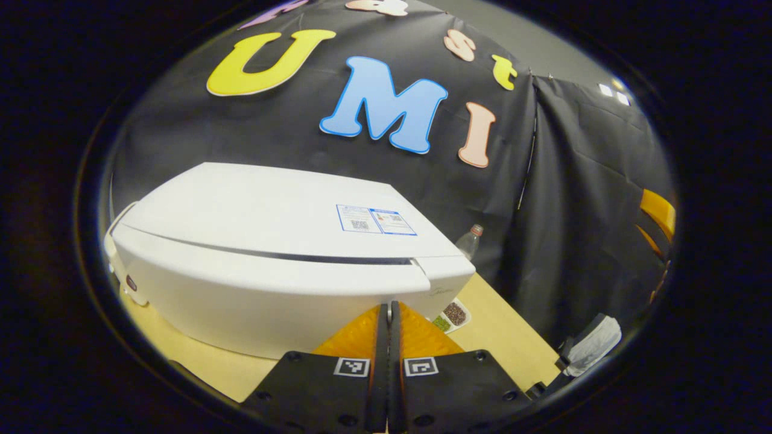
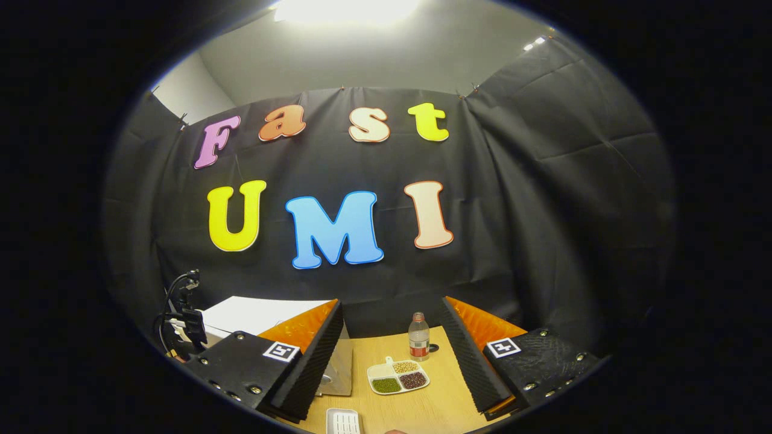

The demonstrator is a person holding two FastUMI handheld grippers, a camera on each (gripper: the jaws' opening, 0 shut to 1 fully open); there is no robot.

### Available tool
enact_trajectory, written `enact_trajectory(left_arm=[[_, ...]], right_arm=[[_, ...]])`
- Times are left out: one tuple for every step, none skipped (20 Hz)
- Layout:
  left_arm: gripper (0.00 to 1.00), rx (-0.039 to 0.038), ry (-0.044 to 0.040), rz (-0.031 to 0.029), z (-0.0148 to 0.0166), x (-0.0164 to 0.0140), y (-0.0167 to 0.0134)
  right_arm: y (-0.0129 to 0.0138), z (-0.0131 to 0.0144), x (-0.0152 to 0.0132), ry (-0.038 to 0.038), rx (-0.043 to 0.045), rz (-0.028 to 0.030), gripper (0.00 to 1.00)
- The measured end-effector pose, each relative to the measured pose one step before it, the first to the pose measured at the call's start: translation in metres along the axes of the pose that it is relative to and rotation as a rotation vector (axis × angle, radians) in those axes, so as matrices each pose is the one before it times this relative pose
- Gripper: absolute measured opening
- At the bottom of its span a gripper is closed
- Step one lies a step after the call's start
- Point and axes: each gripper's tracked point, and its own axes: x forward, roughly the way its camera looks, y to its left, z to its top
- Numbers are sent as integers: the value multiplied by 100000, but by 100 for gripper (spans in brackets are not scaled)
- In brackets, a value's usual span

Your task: Open the microwave oven with the left hand, put the food in, and close the microwave oven.

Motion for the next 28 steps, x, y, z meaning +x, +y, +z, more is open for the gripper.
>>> enact_trajectory(left_arm=[[7,-488,298,140,-206,-12,24],[7,-917,-347,91,89,-9,67],[7,-296,-235,-167,120,87,-2],[7,-251,-236,241,86,139,-13],[7,265,81,274,8,-223,84],[7,314,-41,178,37,-34,-6],[7,424,196,74,-78,50,35],[7,282,-152,-221,96,24,6],[7,-48,3,-479,8,28,-8],[7,321,-861,1127,385,160,370],[7,-2357,-195,-2209,516,240,-263],[7,-2727,2427,-828,-1077,456,-210],[7,3714,-464,-89,218,-113,288],[7,3249,56,352,193,-221,325],[7,1016,-26,-349,24,-22,24],[7,-340,-206,419,30,-29,36],[7,101,-412,1310,167,-336,207],[7,1577,-1280,2253,496,-688,380],[7,1953,-1774,616,714,-1167,86],[7,2757,-3298,575,1116,-1578,231],[7,3005,-3877,1900,1511,-1802,783],[7,1795,-4181,2447,1851,-2056,1023],[7,447,-4842,2555,2145,-2105,1096],[7,84,-5334,2728,2469,-1942,1271],[8,142,-4986,3285,2567,-1887,1457],[7,508,-4752,3512,2397,-1663,1496],[7,623,-4706,3555,2192,-1761,1515],[6,713,-4458,3263,2239,-1358,1465]], right_arm=[[58,-196,87,502,-40,248,97],[76,33,59,51,-360,12,97],[170,105,32,-298,-94,275,97],[299,73,35,-116,48,606,97],[258,-60,34,117,-250,629,97],[186,-38,-33,184,-439,523,97],[159,74,-101,-13,-429,381,97],[63,187,-96,-286,-337,161,97],[98,-1,-115,-230,-232,288,97],[117,6,-102,21,-279,143,100],[7,-89,-127,226,-162,1,97],[77,-138,-108,638,-15,207,97],[105,8,-196,239,-166,22,97],[-69,216,-136,-543,-167,-279,97],[17,9,-68,-86,-125,24,97],[156,-6,-67,167,-314,125,97],[104,56,-40,-30,-270,-154,97],[130,179,-47,-160,-54,-125,97],[197,176,131,257,-139,-284,97],[231,207,36,169,-346,201,97],[402,374,57,-360,-286,409,97],[458,524,91,-720,-12,666,97],[576,355,119,-449,49,1166,97],[674,389,256,-299,-76,1233,97],[633,314,72,-416,-275,1236,97],[1071,324,162,-424,-271,929,97],[731,514,189,-556,107,1182,97],[786,525,289,-533,266,1307,97]])
